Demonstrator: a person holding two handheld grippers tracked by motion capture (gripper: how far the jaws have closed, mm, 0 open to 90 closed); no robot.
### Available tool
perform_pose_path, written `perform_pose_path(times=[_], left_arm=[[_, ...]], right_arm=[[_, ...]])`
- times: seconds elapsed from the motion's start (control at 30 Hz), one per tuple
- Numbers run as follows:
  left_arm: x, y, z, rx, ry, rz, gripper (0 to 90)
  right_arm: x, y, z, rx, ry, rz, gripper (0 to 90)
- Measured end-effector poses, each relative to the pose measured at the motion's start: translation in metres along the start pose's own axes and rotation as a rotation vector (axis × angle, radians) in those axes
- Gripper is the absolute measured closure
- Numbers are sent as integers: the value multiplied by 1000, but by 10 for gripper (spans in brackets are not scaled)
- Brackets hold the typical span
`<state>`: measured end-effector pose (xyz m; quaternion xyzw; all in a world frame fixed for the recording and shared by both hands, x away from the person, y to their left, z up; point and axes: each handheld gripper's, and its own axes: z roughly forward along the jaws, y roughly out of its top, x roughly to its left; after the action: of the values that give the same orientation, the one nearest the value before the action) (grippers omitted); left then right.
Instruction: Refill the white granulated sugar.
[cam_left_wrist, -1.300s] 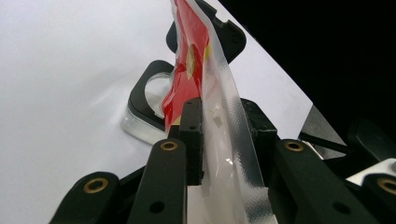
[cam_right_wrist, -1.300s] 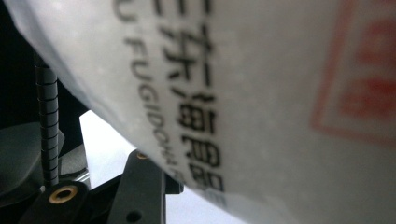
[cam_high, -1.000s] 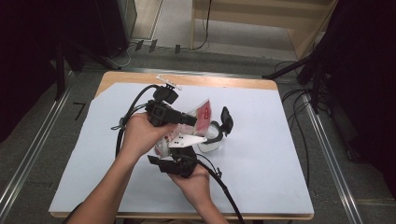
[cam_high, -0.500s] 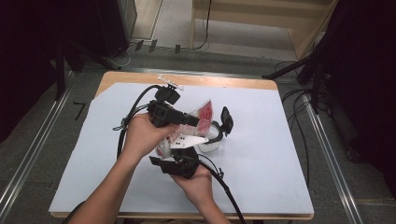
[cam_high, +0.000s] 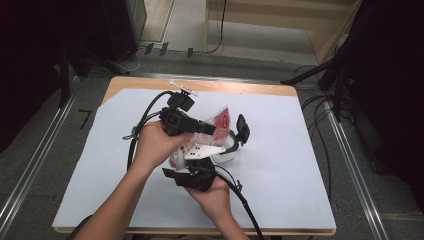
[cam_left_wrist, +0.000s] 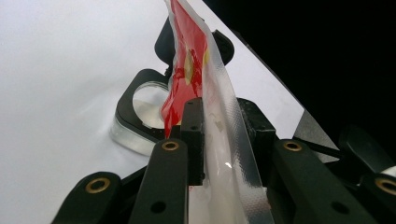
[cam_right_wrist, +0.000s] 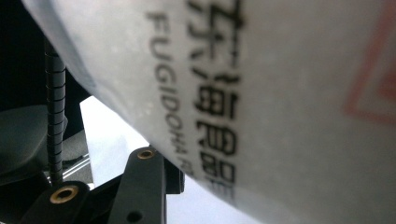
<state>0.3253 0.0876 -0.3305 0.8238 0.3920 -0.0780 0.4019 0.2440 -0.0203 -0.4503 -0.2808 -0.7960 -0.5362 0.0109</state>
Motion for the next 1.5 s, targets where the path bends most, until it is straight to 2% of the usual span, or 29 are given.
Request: perform_pose_path(times=[0.47, 0.57, 1.0, 1.2, 1.5], left_arm=[[-1, 2, 2, -4, 14, 7, 751], [-2, 2, 1, 0, 17, 5, 752], [-1, 3, -2, -6, 33, 8, 758], [0, 3, -2, -7, 30, 3, 757], [1, 5, -2, 6, 38, 2, 758]], right_arm=[[-1, 0, 0, -9, -5, 9, 603], [-1, 1, 0, -5, -12, 9, 629], [2, 5, 4, -23, 6, 35, 607], [2, 5, 5, -14, -7, 33, 630], [3, 7, 6, -12, 4, 50, 630]])
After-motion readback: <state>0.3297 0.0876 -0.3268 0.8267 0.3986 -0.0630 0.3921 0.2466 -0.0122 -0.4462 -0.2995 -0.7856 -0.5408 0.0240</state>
